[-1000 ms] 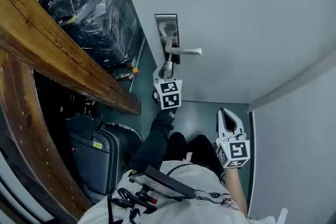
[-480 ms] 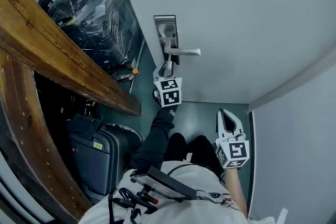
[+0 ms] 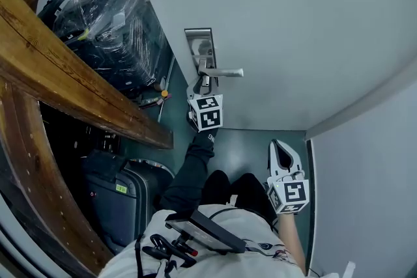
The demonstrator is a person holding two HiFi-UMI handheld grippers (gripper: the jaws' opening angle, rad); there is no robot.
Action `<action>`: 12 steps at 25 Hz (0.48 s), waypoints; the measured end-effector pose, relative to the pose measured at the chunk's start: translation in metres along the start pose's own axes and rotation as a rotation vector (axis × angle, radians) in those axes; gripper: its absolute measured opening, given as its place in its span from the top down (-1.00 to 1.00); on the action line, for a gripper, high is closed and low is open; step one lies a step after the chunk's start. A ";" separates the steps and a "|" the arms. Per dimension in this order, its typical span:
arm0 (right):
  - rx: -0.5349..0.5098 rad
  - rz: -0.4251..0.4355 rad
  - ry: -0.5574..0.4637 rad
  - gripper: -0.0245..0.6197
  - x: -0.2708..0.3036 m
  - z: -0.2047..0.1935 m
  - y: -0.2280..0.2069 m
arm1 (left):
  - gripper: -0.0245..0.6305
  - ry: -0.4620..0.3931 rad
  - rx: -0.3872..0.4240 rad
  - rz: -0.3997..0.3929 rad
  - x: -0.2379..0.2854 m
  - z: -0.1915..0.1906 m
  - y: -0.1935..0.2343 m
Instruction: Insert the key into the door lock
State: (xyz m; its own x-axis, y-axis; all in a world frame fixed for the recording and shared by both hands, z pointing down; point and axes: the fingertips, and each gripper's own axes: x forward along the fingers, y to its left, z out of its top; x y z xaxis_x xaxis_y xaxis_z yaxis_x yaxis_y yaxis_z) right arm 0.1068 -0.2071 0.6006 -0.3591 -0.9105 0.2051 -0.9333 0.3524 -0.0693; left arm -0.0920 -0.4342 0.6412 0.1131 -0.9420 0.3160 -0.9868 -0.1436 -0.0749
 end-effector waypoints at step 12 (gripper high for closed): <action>-0.017 0.011 -0.017 0.90 0.000 0.065 0.011 | 0.57 -0.005 -0.008 -0.086 -0.095 0.001 -0.021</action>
State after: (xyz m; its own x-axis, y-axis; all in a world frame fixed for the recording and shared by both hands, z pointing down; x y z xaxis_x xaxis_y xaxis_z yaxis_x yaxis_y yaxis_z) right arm 0.0958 -0.2168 0.5361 -0.3695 -0.9101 0.1875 -0.9290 0.3659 -0.0544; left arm -0.0815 -0.3423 0.6119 0.1985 -0.9276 0.3164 -0.9742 -0.2222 -0.0404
